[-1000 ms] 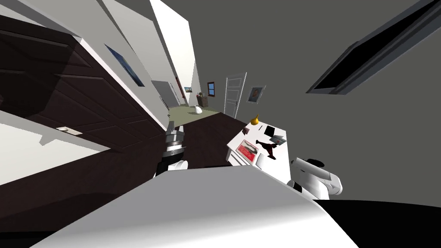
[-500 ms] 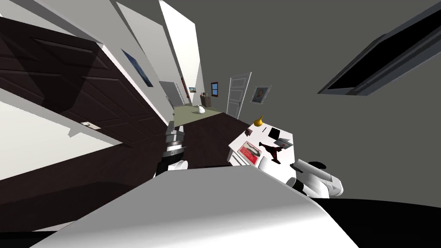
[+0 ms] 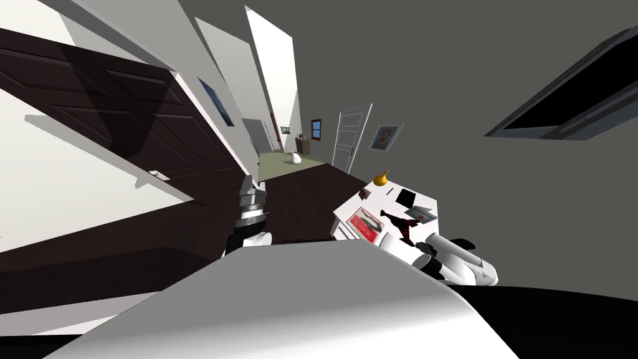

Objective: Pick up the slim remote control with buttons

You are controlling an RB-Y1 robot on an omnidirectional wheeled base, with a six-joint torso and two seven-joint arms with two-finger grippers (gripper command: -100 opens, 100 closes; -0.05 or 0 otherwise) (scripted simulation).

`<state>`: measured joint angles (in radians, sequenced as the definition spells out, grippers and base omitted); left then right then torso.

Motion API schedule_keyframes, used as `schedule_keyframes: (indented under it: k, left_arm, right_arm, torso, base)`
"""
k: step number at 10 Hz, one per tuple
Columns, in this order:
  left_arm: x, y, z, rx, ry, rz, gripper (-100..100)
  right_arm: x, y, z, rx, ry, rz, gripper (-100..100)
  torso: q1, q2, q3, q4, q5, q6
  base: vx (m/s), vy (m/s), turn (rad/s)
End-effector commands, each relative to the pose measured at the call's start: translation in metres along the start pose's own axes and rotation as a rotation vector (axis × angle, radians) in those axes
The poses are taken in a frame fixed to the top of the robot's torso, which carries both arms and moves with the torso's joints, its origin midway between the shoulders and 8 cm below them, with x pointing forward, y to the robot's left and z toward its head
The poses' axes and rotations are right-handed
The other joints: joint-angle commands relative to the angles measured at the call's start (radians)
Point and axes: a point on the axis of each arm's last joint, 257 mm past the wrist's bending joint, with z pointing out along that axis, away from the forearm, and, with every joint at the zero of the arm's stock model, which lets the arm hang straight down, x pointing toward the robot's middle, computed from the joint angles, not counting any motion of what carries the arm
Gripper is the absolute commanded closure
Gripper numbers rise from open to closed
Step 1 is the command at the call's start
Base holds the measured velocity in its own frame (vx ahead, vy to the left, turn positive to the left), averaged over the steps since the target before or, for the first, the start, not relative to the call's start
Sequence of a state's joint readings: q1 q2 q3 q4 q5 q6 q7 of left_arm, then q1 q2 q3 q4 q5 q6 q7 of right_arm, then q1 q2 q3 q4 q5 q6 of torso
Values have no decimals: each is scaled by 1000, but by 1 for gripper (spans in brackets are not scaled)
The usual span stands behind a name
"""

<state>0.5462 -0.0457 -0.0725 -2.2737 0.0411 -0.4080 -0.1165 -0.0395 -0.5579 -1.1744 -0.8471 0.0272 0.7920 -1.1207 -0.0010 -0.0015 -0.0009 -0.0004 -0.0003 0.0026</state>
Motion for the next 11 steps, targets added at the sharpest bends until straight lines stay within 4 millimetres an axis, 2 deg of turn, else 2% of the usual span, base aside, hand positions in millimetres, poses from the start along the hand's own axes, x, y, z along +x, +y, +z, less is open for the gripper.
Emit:
schedule_keyframes:
  k: [1, 4, 5, 6, 7, 10, 11]
  left_arm:
    - [0, 0, 0, 0, 0, 0, 0]
    - [0, 0, 0, 0, 0, 0, 0]
    - [0, 0, 0, 0, 0, 0, 0]
    - [0, 0, 0, 0, 0, 0, 0]
    - [0, 0, 0, 0, 0, 0, 0]
    - [0, 0, 0, 0, 0, 0, 0]
    - [0, 0, 0, 0, 0, 0, 0]
  right_arm:
    - [-2, 0, 2, 3, -5, 3, -100]
    - [-40, -21, 9, 86, -131, 151, -100]
    - [-45, -24, 9, 93, -145, 151, -100]
    - [-61, -36, 10, 130, -201, 215, -100]
    - [-63, -37, 10, 134, -209, 215, -100]
    - [-92, -61, 6, 203, -319, 321, -100]
    - [-93, -62, 6, 204, -323, 321, -100]
  torso:
    - [0, 0, 0, 0, 0, 0]
    - [0, 0, 0, 0, 0, 0]
    - [0, -1, 0, 0, 0, -1]
    - [0, 0, 0, 0, 0, 0]
    - [0, 0, 0, 0, 0, -1]
    - [0, 0, 0, 0, 0, 0]
    - [0, 0, 0, 0, 0, 0]
  base:
    - [0, 1, -21]
    - [8, -7, 168]
    - [9, -10, 114]
    - [8, -10, 182]
    - [7, -11, 85]
    - [4, -12, 120]
    - [2, -13, 63]
